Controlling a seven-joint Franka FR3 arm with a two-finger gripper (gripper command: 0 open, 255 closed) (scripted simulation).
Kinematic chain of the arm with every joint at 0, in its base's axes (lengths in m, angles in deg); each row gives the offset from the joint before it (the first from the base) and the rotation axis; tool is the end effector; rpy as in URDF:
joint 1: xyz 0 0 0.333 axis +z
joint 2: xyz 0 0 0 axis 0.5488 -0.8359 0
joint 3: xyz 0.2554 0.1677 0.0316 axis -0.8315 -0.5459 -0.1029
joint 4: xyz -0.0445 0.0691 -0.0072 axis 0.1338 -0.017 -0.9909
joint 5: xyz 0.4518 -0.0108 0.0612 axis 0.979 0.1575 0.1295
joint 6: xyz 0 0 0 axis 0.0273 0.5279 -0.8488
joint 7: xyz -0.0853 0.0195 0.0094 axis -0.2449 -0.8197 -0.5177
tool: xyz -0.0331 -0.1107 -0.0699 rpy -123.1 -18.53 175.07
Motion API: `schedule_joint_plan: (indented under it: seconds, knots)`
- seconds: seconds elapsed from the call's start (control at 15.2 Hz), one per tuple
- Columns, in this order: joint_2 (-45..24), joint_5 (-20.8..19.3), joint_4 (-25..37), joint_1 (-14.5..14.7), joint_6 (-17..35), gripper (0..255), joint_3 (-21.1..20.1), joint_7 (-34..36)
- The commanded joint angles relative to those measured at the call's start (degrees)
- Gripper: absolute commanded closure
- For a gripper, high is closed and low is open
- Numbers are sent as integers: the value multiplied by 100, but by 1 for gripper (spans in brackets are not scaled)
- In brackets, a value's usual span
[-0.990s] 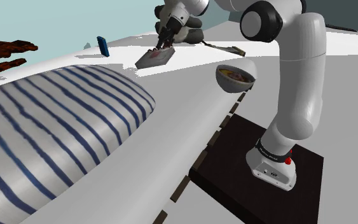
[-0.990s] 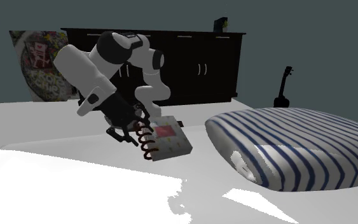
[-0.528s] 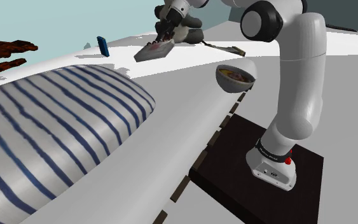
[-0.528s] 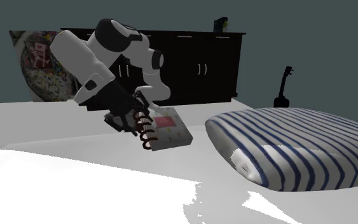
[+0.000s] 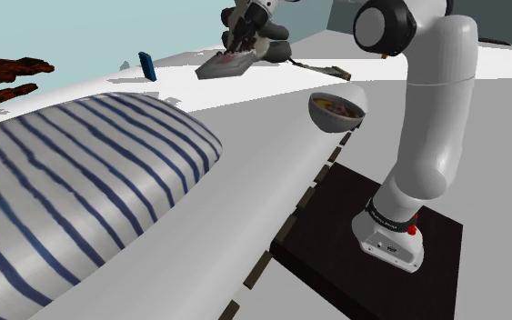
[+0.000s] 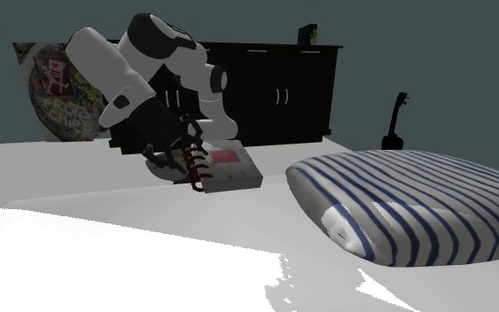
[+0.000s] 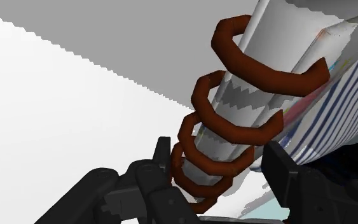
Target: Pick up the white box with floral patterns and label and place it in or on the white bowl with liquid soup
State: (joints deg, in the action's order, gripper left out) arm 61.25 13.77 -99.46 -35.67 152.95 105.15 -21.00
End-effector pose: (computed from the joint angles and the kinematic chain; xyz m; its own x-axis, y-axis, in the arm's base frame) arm 0.7144 -0.1433 0.4975 0.9608 0.1090 0.2550 0.2441 -0.7688 -0.5910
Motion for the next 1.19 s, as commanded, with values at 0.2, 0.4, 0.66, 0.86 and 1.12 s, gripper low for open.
schedule_joint_plan:
  seconds: [0.2, 0.4, 0.66, 0.86, 1.12]
  knots:
    - [1028, -339, -1325, 10, 80, 255, 207, -439]
    - [1552, -558, -1942, -44, 71, 255, 324, -652]
    - [2191, -869, -2628, -164, 0, 255, 483, -902]
    - [2629, -1115, -3053, -289, -96, 255, 606, -1075]
    - [3158, -1457, -3509, -492, -280, 255, 785, -1303]
